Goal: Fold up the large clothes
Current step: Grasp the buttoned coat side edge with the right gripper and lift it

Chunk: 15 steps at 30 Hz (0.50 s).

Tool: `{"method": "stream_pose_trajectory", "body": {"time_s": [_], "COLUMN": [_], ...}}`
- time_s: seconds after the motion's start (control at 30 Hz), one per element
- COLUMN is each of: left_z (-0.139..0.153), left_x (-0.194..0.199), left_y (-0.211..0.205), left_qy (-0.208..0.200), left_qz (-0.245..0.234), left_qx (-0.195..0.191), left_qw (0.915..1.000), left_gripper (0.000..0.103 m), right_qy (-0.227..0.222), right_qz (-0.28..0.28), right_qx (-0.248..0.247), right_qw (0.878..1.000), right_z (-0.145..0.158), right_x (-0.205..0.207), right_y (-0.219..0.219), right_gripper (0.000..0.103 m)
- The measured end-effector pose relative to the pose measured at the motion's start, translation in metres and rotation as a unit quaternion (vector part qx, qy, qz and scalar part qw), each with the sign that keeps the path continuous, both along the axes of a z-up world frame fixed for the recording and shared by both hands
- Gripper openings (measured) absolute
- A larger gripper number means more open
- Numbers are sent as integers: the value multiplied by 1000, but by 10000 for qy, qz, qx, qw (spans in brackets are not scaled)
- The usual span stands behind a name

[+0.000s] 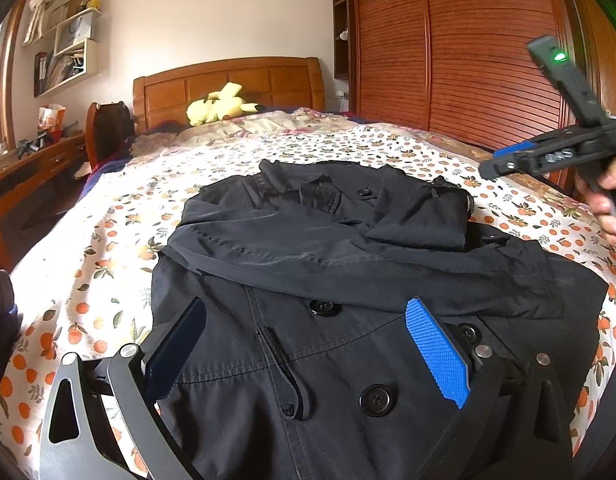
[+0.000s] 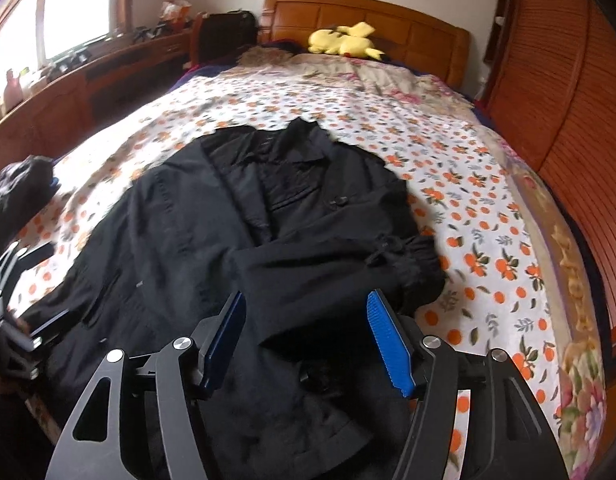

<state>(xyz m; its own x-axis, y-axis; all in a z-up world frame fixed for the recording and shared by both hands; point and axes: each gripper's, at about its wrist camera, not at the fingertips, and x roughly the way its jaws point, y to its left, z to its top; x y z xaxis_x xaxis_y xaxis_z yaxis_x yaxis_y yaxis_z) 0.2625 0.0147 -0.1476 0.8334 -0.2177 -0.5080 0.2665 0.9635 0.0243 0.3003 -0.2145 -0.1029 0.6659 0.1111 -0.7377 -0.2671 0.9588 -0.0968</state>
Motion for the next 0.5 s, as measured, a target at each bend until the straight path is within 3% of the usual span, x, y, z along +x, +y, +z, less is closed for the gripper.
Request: {"method": "stream_pose_trajectory", "body": {"time_s": [0.17, 0.43, 0.47, 0.5], "left_z": [5, 9, 9, 9], "left_x": [-6, -12, -12, -12], "left_y": [-2, 2, 3, 4], "left_qy": [-45, -106, -91, -81], "left_qz": [-31, -34, -21, -11], "left_qx": [-18, 20, 19, 12], "left_qw": [10000, 9999, 10000, 10000], "left_gripper": [101, 101, 101, 101], "right_qy": [84, 619, 657, 696], "right_qz": [-557, -1166, -1225, -1259], "right_qx": [-36, 59, 63, 105], "right_qw": [9984, 9912, 9903, 9895], "right_z": [-17, -63, -67, -69], "right_x": [38, 79, 81, 82], "right_y": [-28, -59, -60, -62], "right_gripper": [61, 60, 57, 48]}}
